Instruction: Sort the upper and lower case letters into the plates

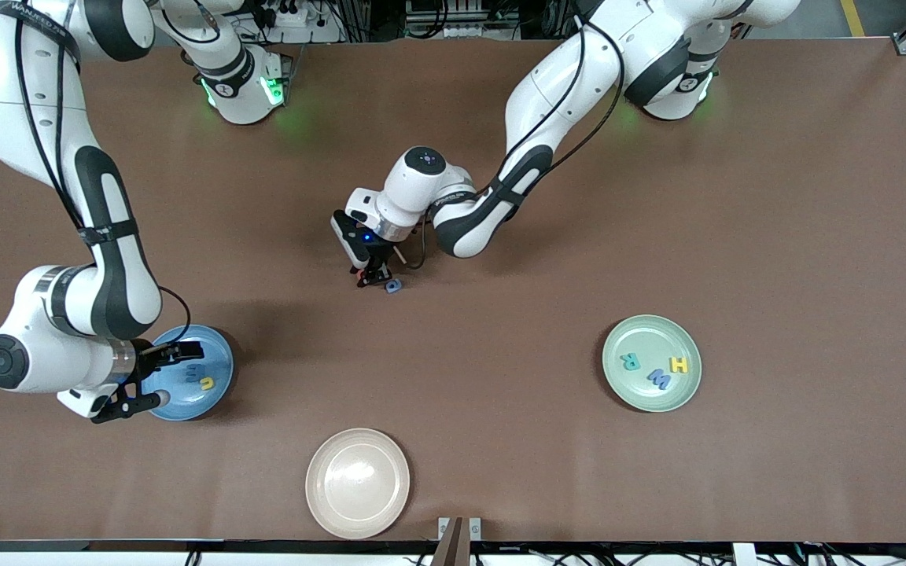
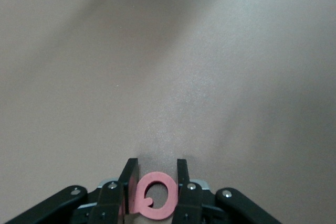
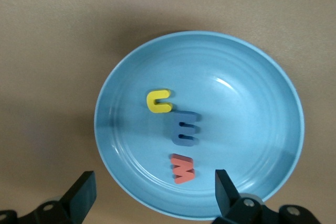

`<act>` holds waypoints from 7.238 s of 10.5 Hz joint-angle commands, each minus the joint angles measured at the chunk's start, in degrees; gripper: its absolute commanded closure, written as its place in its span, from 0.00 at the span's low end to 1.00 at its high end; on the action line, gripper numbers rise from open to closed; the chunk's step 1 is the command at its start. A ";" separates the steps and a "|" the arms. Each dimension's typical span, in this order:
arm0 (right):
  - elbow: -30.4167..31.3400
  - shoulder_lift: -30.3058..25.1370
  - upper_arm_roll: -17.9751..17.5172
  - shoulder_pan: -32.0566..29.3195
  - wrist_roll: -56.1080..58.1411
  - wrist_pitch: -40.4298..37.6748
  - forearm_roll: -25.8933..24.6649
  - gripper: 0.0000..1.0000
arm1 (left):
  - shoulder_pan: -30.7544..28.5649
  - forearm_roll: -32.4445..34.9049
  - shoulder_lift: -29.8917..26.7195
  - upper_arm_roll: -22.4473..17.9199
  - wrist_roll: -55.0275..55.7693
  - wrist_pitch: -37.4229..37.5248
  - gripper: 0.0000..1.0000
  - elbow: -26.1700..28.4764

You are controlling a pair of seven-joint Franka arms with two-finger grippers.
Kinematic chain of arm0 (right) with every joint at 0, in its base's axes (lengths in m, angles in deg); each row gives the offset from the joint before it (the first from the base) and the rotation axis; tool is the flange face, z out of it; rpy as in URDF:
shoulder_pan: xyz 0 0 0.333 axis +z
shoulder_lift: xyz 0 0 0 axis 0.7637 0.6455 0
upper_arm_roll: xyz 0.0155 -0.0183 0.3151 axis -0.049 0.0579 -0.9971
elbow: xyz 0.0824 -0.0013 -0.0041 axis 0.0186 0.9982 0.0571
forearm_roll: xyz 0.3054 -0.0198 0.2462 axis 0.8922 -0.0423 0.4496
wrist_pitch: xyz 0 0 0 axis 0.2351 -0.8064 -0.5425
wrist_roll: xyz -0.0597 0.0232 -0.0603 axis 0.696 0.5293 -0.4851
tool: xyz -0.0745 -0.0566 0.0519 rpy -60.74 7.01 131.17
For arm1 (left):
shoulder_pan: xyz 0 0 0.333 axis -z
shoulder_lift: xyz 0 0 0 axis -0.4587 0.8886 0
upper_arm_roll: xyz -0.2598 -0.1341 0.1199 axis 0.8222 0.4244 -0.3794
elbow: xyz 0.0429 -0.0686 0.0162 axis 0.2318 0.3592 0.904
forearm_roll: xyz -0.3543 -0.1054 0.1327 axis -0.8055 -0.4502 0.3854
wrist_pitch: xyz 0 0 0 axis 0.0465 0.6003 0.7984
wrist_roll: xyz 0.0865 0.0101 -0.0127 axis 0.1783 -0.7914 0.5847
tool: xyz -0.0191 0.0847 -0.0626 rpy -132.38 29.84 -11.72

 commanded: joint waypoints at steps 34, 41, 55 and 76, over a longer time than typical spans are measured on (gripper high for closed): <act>24.17 -7.71 -0.02 40.09 -20.40 24.57 -0.87 0.00 | -62.23 0.83 -18.62 25.97 -1.65 64.39 0.63 8.00; 26.02 -7.19 0.06 38.78 -20.93 27.91 -0.78 1.00 | -63.11 2.24 -22.47 26.04 -1.65 64.56 0.00 6.51; 19.02 -8.70 0.06 3.84 -11.01 24.83 -6.22 1.00 | -65.41 -15.32 -46.11 16.77 -10.86 69.22 0.00 7.29; 10.07 -41.11 1.03 2.82 -10.56 -17.83 -7.55 0.00 | -49.12 -33.53 -62.73 -13.09 -26.87 73.44 0.00 18.02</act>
